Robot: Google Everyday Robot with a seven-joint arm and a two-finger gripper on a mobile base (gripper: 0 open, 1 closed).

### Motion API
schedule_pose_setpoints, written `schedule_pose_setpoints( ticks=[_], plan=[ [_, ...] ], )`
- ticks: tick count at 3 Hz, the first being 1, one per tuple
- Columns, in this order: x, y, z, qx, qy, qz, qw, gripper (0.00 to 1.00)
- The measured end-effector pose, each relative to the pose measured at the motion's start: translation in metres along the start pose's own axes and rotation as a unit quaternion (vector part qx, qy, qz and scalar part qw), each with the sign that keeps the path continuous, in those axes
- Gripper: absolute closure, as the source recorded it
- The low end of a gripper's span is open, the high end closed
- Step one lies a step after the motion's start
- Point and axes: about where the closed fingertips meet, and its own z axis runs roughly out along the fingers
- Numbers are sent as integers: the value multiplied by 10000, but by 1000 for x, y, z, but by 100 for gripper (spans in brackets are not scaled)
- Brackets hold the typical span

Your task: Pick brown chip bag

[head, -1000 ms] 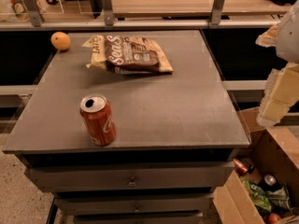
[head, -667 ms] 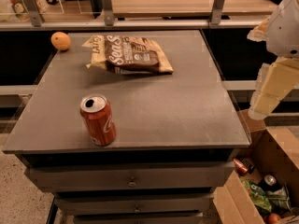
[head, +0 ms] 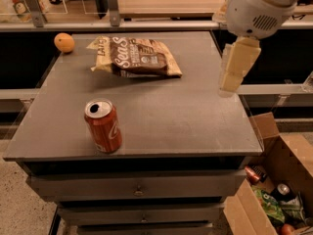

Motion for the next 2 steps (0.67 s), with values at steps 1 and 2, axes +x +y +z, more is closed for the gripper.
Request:
schedule_pose_setpoints(
  ticks=[1, 2],
  plan=[
    [-30, -27, 18, -10, -68, -351, 9994, 0],
    [-47, -51, 39, 3, -100, -509, 9987, 0]
  ],
)
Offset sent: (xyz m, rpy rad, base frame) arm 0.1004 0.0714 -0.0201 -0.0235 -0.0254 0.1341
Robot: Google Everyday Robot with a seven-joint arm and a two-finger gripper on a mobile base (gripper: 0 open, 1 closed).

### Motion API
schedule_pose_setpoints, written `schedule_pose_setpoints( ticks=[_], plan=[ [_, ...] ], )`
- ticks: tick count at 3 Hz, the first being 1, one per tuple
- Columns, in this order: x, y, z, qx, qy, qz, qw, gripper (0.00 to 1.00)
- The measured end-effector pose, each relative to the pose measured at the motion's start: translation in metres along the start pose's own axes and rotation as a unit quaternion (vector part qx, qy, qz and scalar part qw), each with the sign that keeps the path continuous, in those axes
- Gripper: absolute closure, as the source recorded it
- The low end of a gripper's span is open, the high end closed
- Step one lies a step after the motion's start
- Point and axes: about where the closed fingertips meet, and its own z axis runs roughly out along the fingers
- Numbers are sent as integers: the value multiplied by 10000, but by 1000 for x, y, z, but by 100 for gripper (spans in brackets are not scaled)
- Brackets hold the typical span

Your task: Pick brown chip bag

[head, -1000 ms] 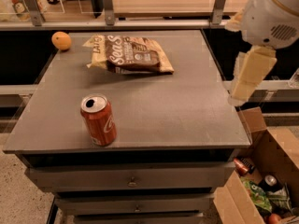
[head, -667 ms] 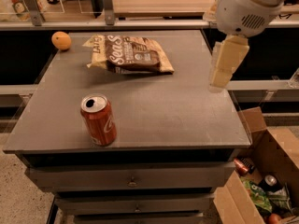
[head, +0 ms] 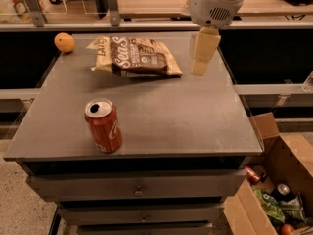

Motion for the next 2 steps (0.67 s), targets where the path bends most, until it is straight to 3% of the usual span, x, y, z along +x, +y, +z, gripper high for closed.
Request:
schedule_pose_setpoints(
  ticks=[2],
  plan=[
    [-20, -37, 38, 41, -253, 35, 9997, 0]
  ],
)
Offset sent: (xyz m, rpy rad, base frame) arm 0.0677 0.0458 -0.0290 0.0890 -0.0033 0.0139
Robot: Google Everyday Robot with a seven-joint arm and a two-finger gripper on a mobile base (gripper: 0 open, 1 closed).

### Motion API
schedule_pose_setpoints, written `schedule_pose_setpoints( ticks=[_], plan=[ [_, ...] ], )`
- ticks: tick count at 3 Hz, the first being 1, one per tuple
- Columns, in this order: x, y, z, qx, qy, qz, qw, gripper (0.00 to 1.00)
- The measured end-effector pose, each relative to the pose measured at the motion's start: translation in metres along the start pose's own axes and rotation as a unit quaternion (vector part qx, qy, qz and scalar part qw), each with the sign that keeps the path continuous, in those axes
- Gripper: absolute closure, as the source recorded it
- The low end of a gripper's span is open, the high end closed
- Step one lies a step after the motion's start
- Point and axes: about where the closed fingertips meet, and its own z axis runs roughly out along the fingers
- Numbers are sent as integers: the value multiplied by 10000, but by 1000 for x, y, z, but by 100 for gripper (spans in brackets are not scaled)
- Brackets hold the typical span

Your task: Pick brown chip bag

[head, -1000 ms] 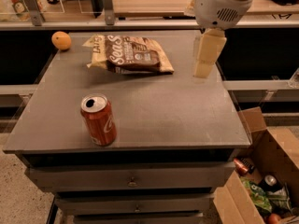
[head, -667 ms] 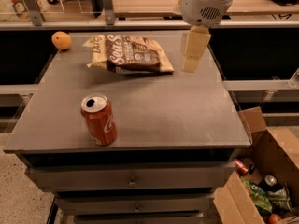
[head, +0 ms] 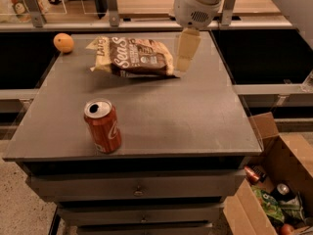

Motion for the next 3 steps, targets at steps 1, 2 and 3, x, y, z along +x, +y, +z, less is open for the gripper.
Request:
schedule_pose_setpoints(
  ticks=[1, 2, 3],
  plan=[
    [-15, -8, 17, 26, -270, 35, 9996, 0],
    [-32, -13, 34, 155, -495, 77, 9986, 0],
    [-58, -18, 50, 284, -714, 44, 9970, 0]
  ],
)
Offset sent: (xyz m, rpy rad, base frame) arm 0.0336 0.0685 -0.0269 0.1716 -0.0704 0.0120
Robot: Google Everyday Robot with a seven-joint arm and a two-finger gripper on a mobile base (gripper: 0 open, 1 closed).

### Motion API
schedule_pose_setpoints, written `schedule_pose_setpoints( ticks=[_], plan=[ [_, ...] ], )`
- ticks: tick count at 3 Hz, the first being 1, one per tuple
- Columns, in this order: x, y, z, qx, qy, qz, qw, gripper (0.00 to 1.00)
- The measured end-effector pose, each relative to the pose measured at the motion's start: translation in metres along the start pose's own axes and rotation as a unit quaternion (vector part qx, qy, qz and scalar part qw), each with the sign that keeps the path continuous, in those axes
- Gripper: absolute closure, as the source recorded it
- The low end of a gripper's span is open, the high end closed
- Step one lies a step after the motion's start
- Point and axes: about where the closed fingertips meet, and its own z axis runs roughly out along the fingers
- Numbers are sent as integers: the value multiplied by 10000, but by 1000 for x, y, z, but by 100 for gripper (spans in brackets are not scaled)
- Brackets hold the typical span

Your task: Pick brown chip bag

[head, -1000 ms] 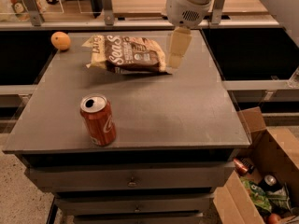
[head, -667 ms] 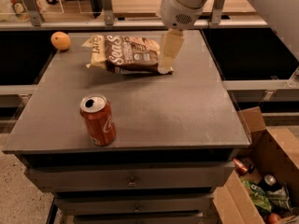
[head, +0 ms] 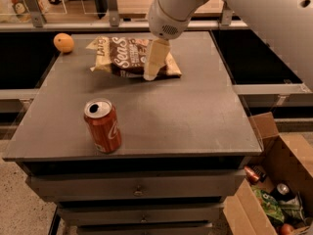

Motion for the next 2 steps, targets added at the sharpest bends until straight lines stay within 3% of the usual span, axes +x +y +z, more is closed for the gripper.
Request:
schedule_pose_setpoints(
  ticks=[2],
  plan=[
    [-47, -1, 35, 102, -252, -123, 9996, 0]
  ],
)
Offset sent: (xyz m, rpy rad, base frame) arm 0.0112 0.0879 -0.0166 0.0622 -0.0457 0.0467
